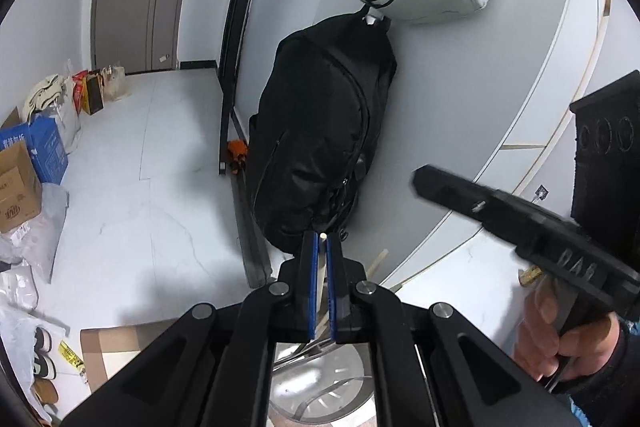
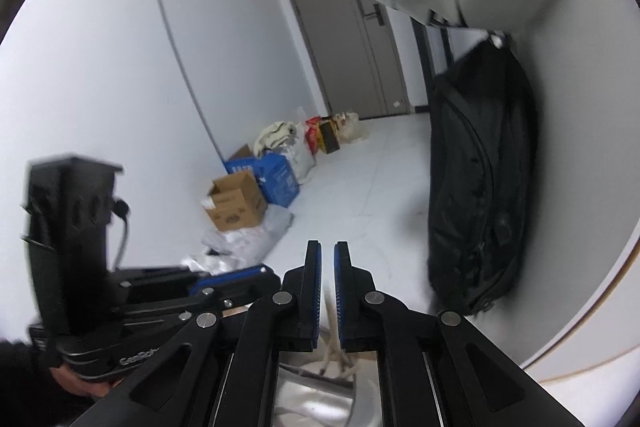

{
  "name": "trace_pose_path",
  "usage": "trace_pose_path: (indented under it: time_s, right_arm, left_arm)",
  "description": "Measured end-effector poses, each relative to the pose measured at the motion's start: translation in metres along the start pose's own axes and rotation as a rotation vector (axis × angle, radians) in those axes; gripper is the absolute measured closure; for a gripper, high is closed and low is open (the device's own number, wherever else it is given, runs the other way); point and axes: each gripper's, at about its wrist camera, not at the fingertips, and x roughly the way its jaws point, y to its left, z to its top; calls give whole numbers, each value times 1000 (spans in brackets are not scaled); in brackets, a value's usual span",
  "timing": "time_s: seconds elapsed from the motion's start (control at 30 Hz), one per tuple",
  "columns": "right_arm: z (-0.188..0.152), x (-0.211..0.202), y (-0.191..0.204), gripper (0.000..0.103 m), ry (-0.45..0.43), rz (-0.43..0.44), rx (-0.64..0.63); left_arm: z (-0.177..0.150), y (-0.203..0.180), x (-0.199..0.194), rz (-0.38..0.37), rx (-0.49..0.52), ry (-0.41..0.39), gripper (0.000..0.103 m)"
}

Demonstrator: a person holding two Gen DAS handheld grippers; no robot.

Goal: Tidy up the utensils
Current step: 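Open both grippers above the holder to drop the chopsticks in, then lower both open grippers back to the chopstick pile on the mat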

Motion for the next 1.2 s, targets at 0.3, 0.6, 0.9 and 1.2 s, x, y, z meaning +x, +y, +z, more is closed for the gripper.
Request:
trace_pose_path:
  time_s: [0.3,0.6,0.9,1.2]
  right_arm:
    - [1,-32,0,73,-62,-13,22]
    - [-11,-62,9,55,-82,-35,11]
    - [-45,-77,29,41,-59,-32,0]
    - [-89,-80,53,35,-15,6,-18]
  left_arm:
    - [-3,1,-8,1,-6,10,78]
    - [-14,10,-29,99,-47,-23,58]
    - [-46,15,-50,203,-102,-50,41]
    - [-85,21,-70,294,-159,-105,24]
